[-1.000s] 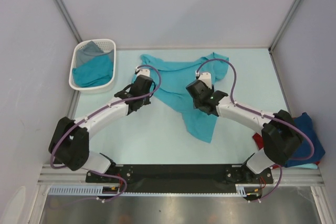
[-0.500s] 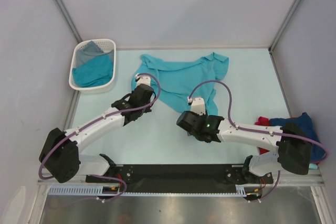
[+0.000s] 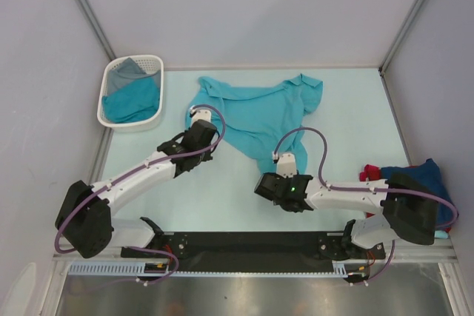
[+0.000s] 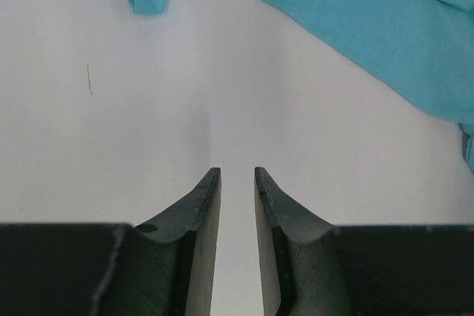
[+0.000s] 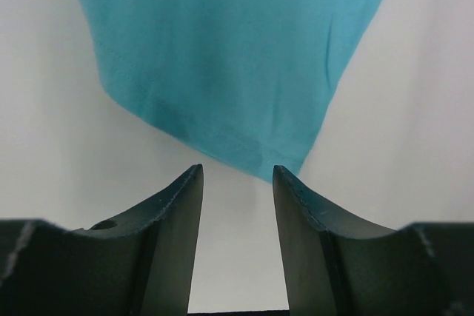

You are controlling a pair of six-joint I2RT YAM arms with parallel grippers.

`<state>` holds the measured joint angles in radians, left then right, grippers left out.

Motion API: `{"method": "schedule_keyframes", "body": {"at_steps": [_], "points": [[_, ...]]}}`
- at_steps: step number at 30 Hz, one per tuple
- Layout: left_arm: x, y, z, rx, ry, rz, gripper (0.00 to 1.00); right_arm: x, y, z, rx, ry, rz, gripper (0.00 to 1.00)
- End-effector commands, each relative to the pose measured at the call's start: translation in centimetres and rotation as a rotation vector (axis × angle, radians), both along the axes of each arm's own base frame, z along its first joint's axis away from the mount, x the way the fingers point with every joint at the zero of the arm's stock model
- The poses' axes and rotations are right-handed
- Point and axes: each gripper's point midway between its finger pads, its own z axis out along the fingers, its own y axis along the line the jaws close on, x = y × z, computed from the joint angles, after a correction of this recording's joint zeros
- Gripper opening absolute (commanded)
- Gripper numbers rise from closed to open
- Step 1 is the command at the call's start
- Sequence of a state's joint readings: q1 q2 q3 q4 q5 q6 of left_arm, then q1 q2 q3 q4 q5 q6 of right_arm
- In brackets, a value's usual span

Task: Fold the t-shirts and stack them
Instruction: Flatten out the tshirt

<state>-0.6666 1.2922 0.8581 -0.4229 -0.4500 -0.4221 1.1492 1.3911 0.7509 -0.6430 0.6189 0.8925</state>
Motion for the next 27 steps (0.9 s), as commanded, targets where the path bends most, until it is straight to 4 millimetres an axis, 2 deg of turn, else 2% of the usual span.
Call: {"method": "schedule_keyframes", "body": {"at_steps": [1, 7, 14, 18, 27], "points": [[0.4, -0.4, 1.6, -0.039, -0.039, 0.019, 0.29, 0.0, 3.1, 1.0, 0.08, -0.042, 0.008, 0.48], [0.1, -0.2, 1.4, -0.041, -0.035, 0.022, 0.29, -0.7, 5.5, -0.2, 0.066, -0.02, 0.055, 0.48], [-0.1, 0.1, 1.3, -0.027, -0.034, 0.022, 0.29, -0.3, 5.6, -1.5, 0.046, -0.011, 0.047, 0.48], [-0.2, 0.3, 1.3, -0.022, -0.034, 0.022, 0.29, 0.3, 5.5, -1.0, 0.042, -0.026, 0.048, 0.48], [-0.2, 0.1, 1.0, -0.026, -0.028, 0.021, 0.28, 0.9, 5.7, 1.5, 0.062, -0.073, 0.047, 0.47]]}}
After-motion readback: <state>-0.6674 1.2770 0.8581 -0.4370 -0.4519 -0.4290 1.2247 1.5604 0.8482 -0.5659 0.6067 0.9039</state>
